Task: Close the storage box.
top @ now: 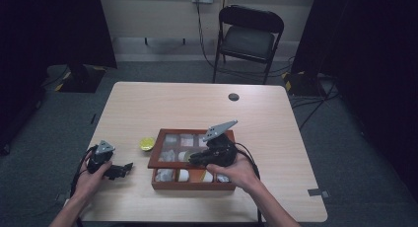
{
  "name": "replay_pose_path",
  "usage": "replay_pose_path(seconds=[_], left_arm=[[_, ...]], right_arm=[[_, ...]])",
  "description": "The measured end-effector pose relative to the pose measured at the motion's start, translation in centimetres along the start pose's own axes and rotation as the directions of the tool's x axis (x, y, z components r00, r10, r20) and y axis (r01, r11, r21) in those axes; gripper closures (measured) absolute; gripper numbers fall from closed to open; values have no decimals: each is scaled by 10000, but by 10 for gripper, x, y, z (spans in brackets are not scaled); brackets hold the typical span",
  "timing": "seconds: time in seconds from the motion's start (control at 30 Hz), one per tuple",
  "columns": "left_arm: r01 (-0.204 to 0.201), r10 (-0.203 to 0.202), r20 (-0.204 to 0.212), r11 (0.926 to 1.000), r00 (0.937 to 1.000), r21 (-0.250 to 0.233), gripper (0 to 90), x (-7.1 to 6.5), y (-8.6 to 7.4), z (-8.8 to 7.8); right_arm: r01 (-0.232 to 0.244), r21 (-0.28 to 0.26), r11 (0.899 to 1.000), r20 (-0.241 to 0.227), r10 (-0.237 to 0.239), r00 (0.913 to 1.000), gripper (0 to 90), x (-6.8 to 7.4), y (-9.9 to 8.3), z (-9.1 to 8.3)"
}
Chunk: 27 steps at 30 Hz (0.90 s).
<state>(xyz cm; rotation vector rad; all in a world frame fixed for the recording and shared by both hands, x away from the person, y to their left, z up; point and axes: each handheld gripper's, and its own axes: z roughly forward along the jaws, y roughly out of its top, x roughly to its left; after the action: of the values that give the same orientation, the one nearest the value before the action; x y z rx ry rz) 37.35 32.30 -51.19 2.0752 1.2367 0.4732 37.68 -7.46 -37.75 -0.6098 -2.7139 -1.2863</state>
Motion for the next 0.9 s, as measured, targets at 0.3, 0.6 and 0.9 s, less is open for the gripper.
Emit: replay_pose_path(seconds=[0.3,0.6,0.9], left_arm=[[-3,3,-3,10000,10000,0,0,0,0,0],[-5,5,-3,10000,10000,3,0,0,0,0],[-2,2,0,10000,10000,0,0,0,0,0]], right_arm=[[-94,215,9997,-96,96,9999,817,0,-7,5],[-102,597,9982,-237,117,9997,817,0,-14,14],[-158,953,9953,-392,196,9990,817,-2,-23,25]])
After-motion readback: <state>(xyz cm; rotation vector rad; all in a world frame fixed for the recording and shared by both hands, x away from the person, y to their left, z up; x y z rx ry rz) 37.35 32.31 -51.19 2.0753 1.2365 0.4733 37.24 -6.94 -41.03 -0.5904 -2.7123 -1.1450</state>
